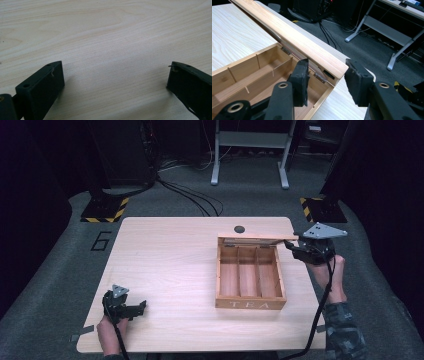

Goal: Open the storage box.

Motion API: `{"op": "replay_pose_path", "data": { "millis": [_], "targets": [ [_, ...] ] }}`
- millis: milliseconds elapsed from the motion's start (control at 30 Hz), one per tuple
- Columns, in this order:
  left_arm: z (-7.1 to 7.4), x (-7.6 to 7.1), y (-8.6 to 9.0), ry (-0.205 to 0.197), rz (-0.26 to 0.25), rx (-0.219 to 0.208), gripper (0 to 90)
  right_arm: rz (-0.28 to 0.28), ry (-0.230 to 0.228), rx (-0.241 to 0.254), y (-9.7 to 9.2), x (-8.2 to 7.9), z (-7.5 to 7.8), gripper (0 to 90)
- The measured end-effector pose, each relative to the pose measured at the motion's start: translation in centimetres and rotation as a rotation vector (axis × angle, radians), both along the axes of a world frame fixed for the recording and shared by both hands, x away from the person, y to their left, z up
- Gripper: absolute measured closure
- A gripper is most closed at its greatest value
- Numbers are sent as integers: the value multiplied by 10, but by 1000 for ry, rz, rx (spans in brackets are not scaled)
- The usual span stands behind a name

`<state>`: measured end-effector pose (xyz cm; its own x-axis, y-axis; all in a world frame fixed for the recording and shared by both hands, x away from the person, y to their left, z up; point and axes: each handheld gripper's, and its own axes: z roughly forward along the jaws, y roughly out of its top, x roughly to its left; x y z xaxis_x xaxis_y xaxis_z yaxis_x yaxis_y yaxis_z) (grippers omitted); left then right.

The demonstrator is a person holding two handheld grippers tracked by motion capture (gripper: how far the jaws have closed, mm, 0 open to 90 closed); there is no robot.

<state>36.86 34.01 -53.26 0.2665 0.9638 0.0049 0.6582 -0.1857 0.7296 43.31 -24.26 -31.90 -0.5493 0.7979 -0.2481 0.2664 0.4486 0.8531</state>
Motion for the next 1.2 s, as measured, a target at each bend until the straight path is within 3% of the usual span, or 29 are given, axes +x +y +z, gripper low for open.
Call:
{"op": "replay_pose_path", "data": {
  "millis": [533,1200],
  "targets": [
    [0,0,0,1,0,-2,8,17,13,-2,-2,14,8,553],
    [0,0,0,0,-1,-1,9,11,13,2,-2,15,9,556]
  ]
}}
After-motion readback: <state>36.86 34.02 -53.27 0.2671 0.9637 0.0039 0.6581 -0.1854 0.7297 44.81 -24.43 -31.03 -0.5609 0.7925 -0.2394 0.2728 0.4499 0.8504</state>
